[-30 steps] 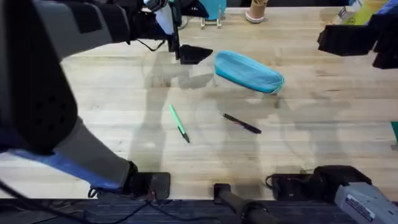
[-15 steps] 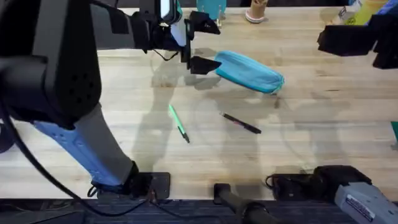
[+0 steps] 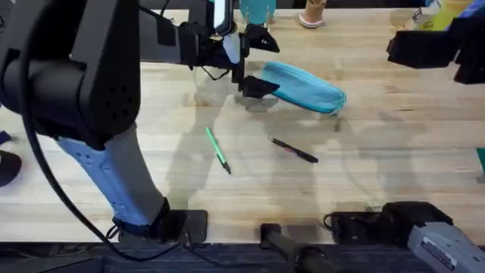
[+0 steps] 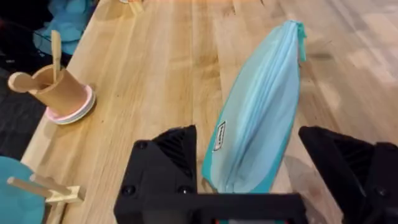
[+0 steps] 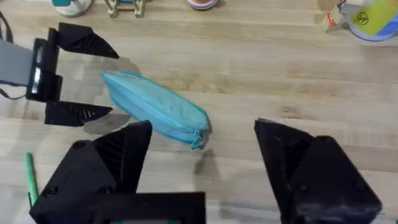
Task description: Unzip the bag, pick up the pens from the table one at a time and place them inside, then zip the bag closed.
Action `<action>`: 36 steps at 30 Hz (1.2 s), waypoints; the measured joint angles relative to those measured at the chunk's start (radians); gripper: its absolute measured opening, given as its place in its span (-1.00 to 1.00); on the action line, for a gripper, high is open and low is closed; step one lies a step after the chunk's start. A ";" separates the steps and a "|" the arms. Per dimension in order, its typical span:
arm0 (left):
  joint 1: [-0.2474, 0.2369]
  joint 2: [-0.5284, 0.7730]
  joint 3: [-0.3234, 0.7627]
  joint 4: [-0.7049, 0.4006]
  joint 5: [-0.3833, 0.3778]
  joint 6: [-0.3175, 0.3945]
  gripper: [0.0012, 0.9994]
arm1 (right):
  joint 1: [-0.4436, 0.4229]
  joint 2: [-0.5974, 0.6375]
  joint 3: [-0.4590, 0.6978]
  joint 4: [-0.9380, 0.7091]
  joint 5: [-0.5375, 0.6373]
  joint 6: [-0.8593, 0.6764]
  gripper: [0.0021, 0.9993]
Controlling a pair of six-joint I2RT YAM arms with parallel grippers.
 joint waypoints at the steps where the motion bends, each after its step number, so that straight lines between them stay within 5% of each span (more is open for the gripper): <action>1: -0.004 0.000 0.000 -0.003 -0.005 0.000 0.98 | 0.000 0.000 0.000 0.000 0.000 0.000 0.99; 6: -0.020 0.000 0.000 -0.017 -0.046 -0.003 0.54 | 0.000 0.000 0.000 0.000 0.000 0.000 1.00; 13: -0.020 0.000 0.001 -0.017 -0.073 -0.004 -0.85 | 0.000 0.000 0.000 0.000 0.000 0.000 0.99; 28: -0.022 0.000 0.001 -0.019 -0.080 -0.004 -0.91 | 0.000 0.000 0.000 -0.029 -0.009 0.001 1.00; 36: -0.022 0.000 0.001 -0.019 -0.080 -0.004 -0.91 | 0.000 0.000 0.000 -0.146 -0.130 0.050 0.99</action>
